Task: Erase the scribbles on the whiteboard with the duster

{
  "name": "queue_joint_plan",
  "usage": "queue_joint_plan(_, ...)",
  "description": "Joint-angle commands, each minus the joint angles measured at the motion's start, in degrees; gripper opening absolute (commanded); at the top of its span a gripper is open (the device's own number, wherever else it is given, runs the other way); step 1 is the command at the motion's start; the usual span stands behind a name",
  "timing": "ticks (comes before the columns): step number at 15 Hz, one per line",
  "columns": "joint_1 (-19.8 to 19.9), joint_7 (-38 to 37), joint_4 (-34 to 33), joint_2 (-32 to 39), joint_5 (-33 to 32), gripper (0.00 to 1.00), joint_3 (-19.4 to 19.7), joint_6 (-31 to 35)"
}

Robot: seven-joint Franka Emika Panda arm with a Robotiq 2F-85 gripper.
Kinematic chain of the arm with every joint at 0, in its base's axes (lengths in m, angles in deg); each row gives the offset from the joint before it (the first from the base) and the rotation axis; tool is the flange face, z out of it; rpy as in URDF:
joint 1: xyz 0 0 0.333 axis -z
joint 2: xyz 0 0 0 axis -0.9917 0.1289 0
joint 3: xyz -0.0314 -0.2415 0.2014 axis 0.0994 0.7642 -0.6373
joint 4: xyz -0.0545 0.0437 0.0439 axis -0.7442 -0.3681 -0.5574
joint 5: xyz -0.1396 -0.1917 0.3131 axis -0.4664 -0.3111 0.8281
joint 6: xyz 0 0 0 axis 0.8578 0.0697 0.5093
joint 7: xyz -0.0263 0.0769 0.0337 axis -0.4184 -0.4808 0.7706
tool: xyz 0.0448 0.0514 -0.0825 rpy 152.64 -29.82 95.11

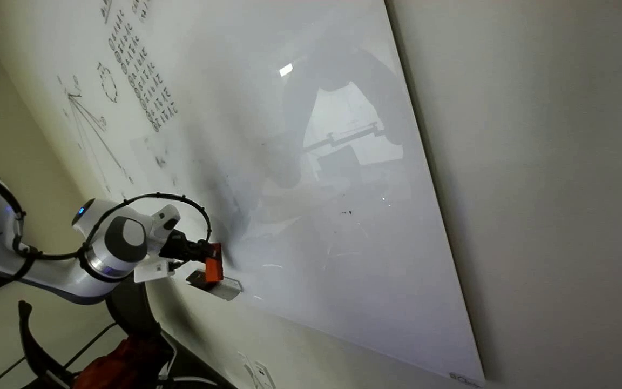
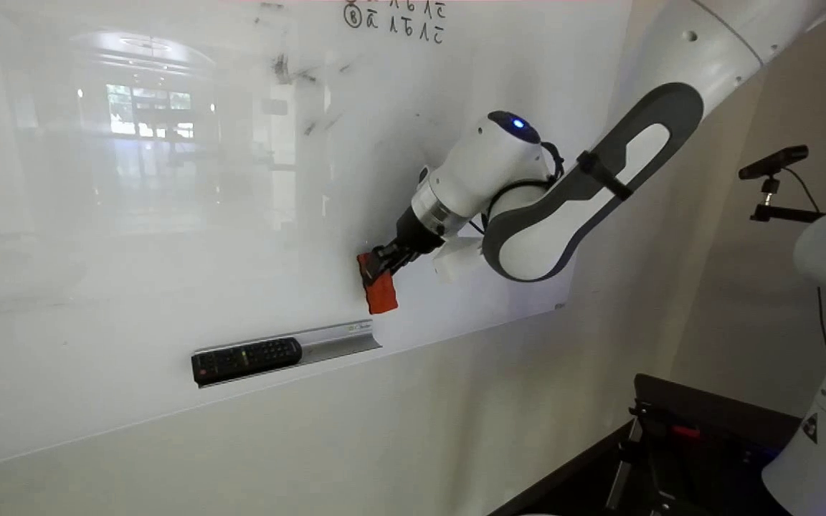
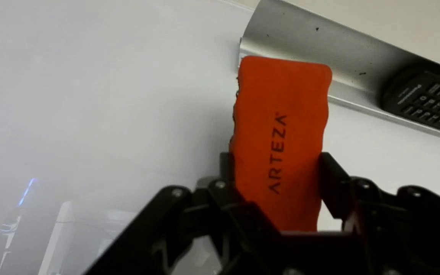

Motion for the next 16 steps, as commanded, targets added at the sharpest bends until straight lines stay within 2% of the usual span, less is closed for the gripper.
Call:
queue_joint_plan(1,5.3,-3.3,-6.6,-9.3,3.4,0.30,-4.4,5.1)
queue_joint_plan(3,6.2,-5.0,-8.9,-12.3,4.7,0.30,-5.9,5.1)
queue_joint_plan(4,5.5,-0.6,-9.8,-13.7,11.3,0.30,-6.5,4.7)
queue_joint_plan(9,5.5,1.8,-12.7,-15.3,20.1,0.30,-8.9,2.7)
queue_joint_plan(11,6.0,-0.7,-12.9,-14.0,18.3,0.30,-9.7,1.3)
queue_joint_plan(12,5.5,2.0,-13.4,-13.8,21.5,0.30,-10.1,0.2)
queue_joint_plan(13,6.0,-0.6,-13.8,-13.5,19.0,0.30,-10.4,-0.8)
queue_joint_plan(14,6.4,-0.3,-14.5,-13.5,19.2,0.30,-10.9,-1.8)
queue_joint_plan(15,5.7,2.5,-15.3,-13.9,22.8,0.30,-10.7,-3.5)
queue_joint_plan(16,7.2,0.1,-16.0,-13.8,20.1,0.30,-11.7,-4.1)
